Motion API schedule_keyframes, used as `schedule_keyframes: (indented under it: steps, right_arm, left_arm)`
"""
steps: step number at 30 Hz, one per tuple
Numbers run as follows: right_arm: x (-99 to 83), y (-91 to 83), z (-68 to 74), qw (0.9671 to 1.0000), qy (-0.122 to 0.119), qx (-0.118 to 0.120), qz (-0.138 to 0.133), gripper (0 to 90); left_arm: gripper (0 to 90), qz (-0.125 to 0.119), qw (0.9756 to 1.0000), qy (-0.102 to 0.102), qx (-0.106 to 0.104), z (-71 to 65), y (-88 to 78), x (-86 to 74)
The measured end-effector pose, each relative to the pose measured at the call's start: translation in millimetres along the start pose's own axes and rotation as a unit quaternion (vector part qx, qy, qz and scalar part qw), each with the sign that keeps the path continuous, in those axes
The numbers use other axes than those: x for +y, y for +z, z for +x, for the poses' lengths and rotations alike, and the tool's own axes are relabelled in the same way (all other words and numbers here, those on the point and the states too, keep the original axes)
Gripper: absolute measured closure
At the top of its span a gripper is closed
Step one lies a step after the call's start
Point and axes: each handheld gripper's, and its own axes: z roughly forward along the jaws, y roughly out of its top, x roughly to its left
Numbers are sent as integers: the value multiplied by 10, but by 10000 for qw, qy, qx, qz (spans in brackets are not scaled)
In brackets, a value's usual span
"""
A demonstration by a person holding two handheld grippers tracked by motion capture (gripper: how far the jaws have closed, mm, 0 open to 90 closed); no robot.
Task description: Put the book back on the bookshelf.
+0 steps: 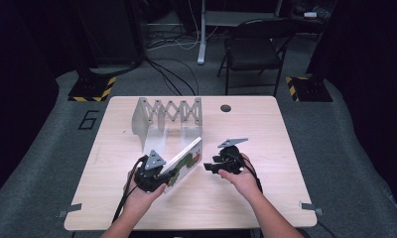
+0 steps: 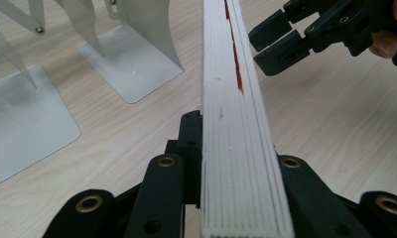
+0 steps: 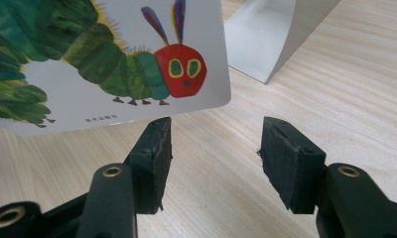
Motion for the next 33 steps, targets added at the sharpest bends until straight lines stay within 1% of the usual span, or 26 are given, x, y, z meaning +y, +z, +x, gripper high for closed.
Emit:
schedule_keyframes:
  steps: [1,2,4,5,6,9,10,12,13,14,15,21,23,25,27,28,29,33]
  right_arm:
    - [-2,-2,-1,10000,22,4,0,459]
    - [-3,-3,-5,10000,21,3,-7,459]
    - [-9,-10,-12,10000,40,-4,3,458]
    - [-12,-4,-21,10000,7,-1,-37,458]
    - [-14,-10,-16,10000,60,-6,0,458]
    - [-22,-11,-23,10000,65,-4,-2,455]
    - [-24,-13,-21,10000,96,-10,8,455]
    - [-27,-12,-26,10000,86,-5,7,454]
    - [-29,-13,-27,10000,94,-8,14,453]
    - [-30,-8,-38,10000,45,-24,-33,453]
    - [-31,-14,-37,10000,73,-20,-8,452]
    - [-39,-30,-57,9999,142,-15,-16,448]
    - [-43,-24,-72,9999,99,-8,-29,447]
    - [-48,-22,-68,9999,160,-4,22,446]
    - [-55,-11,-80,9999,118,-23,42,446]
    - [-58,-8,-79,9999,139,-25,56,446]
    - [-61,1,-94,10000,63,-42,22,445]
    - [-66,5,-105,10000,51,-45,25,445]
  left_arm:
    - [757,-13,10000,-40,-9,-4,-9,2]
    - [758,0,10000,-9,5,3,-20,6]
    - [757,-26,10000,-26,6,10,-45,9]
    - [757,-34,10000,-45,10,11,-54,9]
    - [757,-40,10000,-58,13,15,-66,8]
    - [757,-65,9999,-120,43,28,-100,-2]
    - [757,-44,9999,-110,28,39,-112,-3]
    - [757,-54,9999,-130,38,46,-124,-6]
    - [757,-51,9999,-128,65,56,-134,-7]
    - [757,-74,9999,-128,86,60,-136,-9]
    - [757,-65,9999,-117,95,72,-146,-9]
    - [757,-92,9995,-234,184,142,-211,-21]
    - [757,-60,9994,-260,212,163,-242,-26]
    - [757,-70,9992,-287,260,179,-265,-35]
    - [757,-71,9990,-335,302,207,-299,-44]
    - [757,-61,9989,-353,310,222,-315,-47]
    - [757,-66,9987,-376,337,233,-329,-50]
    - [757,-116,9982,-428,398,284,-387,-63]
